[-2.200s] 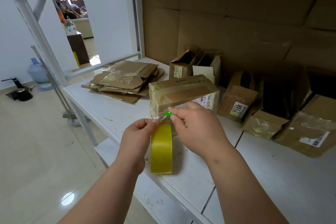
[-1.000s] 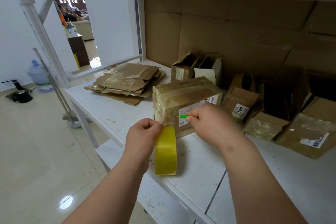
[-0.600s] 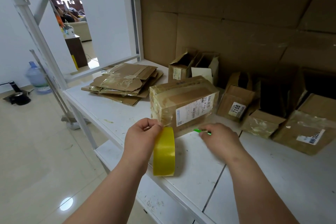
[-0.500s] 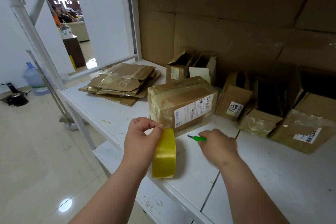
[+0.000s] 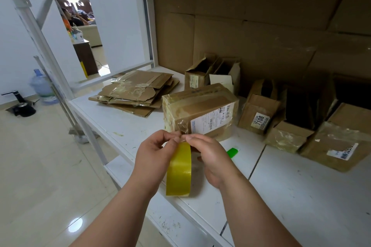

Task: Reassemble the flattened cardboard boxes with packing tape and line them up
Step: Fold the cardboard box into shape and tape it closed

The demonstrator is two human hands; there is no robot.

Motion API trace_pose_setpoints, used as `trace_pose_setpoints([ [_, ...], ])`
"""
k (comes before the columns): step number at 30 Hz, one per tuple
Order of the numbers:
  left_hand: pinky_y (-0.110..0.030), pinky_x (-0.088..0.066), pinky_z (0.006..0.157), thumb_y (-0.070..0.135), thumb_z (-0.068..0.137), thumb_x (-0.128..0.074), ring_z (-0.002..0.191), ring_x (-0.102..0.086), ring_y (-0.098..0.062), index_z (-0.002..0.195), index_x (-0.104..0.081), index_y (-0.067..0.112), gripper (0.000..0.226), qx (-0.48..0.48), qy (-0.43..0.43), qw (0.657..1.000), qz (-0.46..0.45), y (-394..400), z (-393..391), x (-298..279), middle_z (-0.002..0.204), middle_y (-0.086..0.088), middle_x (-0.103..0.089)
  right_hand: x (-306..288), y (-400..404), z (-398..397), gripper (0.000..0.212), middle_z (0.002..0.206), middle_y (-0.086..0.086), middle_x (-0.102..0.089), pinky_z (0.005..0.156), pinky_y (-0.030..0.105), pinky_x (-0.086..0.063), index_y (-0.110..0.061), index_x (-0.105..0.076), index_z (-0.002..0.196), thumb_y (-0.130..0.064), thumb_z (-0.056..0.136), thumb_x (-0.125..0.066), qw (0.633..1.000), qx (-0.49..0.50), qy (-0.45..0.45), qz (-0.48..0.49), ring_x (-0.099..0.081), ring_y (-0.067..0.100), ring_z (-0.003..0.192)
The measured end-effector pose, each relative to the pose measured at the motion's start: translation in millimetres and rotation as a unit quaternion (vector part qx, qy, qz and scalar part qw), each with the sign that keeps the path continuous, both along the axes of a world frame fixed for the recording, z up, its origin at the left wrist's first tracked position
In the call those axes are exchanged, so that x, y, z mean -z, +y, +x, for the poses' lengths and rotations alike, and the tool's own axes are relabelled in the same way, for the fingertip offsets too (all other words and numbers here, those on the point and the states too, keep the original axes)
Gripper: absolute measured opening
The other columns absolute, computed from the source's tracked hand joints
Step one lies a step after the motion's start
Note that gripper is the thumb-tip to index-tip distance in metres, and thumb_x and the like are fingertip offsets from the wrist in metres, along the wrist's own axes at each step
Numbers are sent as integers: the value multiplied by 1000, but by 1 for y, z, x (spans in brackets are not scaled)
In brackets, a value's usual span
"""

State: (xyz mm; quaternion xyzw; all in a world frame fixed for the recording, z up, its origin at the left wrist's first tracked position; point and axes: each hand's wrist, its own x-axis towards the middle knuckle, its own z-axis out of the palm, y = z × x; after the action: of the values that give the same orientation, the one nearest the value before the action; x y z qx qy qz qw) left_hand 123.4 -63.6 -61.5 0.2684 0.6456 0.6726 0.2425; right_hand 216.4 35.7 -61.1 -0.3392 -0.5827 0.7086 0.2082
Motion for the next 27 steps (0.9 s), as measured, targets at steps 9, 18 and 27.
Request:
trace_pose_setpoints([
  [9, -35, -52, 94, 10, 91, -67, 106, -68, -12, 81, -68, 4, 11, 8, -32, 999, 12, -1, -6, 3, 105, 2, -75, 16, 1, -1, 8, 85, -2, -65, 85, 38, -36, -20, -65, 91, -25, 90, -59, 991, 26, 85, -100, -56, 18, 91],
  [18, -30, -53, 80, 11, 89, -69, 105, -67, -7, 75, -70, 13, 15, 14, -18, 1000, 13, 2, -8, 3, 116, 11, -71, 19, -2, 8, 29, 83, 3, -62, 69, 32, -42, -21, -56, 97, -43, 82, -67, 996, -43, 46, -55, -57, 17, 77],
  [27, -38, -53, 92, 14, 88, -71, 103, -67, -12, 74, -75, 18, 15, -22, -5, 1000, 19, 2, -7, 3, 104, 13, -73, 13, -11, -5, 25, 110, 15, -69, 89, 45, -50, -20, -60, 116, -29, 93, -63, 985, -16, 104, -138, -65, 27, 100],
])
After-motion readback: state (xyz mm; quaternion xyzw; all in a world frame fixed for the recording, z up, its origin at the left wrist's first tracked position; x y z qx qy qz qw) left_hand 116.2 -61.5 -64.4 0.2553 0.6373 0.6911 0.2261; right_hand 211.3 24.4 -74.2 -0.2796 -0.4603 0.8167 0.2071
